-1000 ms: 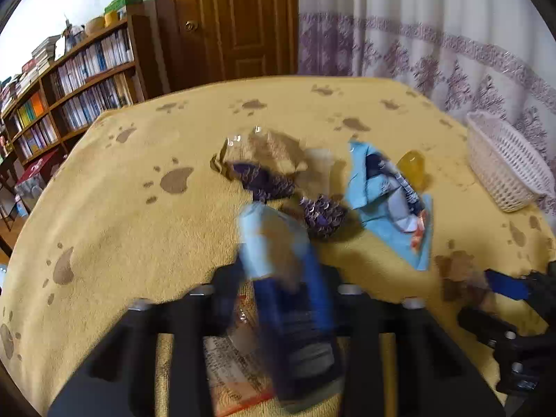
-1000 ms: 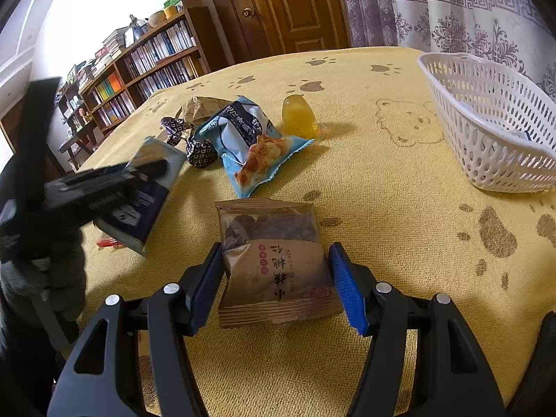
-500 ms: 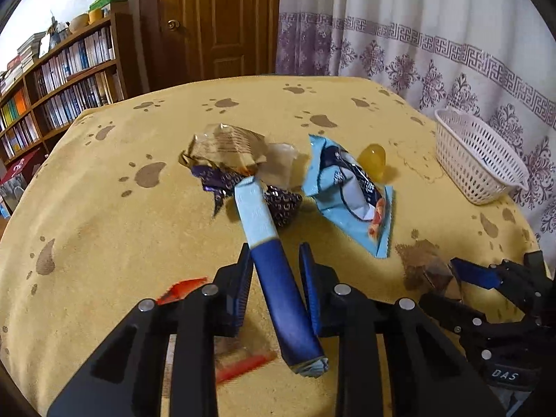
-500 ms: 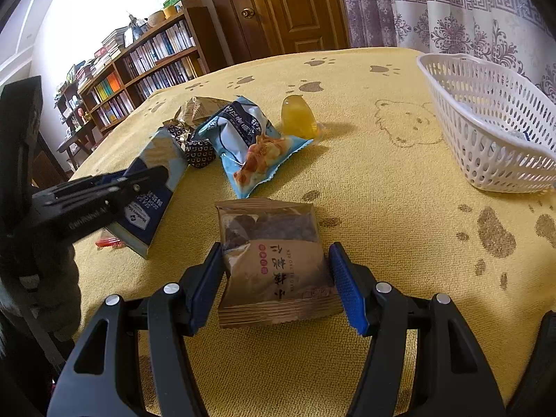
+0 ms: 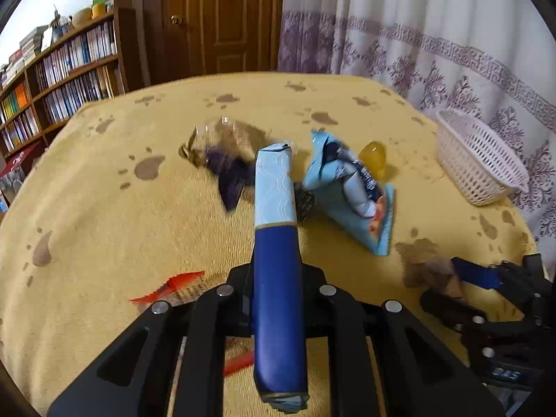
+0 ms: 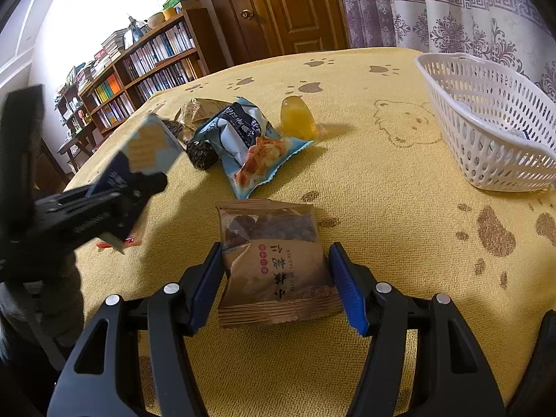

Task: Organize snacks
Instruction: 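Grasp the blue biscuit box with the left gripper while the right gripper holds the cookie packet, then carry the cookie packet into the basket and open the right gripper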

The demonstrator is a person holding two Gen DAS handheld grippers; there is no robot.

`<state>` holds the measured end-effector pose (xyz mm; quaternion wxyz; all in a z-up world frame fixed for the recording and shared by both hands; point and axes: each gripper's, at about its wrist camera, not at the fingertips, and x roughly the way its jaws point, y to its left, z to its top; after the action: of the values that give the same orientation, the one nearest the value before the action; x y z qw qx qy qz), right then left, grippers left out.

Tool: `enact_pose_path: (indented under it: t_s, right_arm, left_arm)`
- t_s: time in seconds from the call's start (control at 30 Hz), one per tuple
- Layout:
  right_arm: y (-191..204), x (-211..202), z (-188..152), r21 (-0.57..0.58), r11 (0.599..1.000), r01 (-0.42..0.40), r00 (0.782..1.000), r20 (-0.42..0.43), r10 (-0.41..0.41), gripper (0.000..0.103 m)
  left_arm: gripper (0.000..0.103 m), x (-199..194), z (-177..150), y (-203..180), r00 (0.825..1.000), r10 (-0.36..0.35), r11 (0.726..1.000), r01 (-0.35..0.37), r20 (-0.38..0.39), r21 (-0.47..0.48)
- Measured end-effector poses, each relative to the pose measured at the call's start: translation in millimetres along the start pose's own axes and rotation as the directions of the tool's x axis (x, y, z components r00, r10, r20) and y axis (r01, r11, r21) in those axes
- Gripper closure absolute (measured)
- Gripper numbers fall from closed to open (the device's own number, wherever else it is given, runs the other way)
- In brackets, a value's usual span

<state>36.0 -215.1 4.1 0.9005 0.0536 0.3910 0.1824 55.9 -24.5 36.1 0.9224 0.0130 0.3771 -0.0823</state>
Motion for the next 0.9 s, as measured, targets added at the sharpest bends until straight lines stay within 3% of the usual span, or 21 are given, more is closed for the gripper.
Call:
enact_pose_path:
  t_s: [0.4,0.9]
  right_arm:
    - [-3,-3,0,0.013,1.000,-0.002,1.000,0.018,0.002,0.043]
    - [-22,-42,9,0.115,0.992,-0.043,0.991,0.129,0.028,0.046]
  left_arm:
    - [0.089,-40,7,-20,0.997,-0.036,0.999,0.034,0.067,0.037]
    - [0.088,-42,14,-28,0.996,-0.042,0.998,0.039,0.073,0.050]
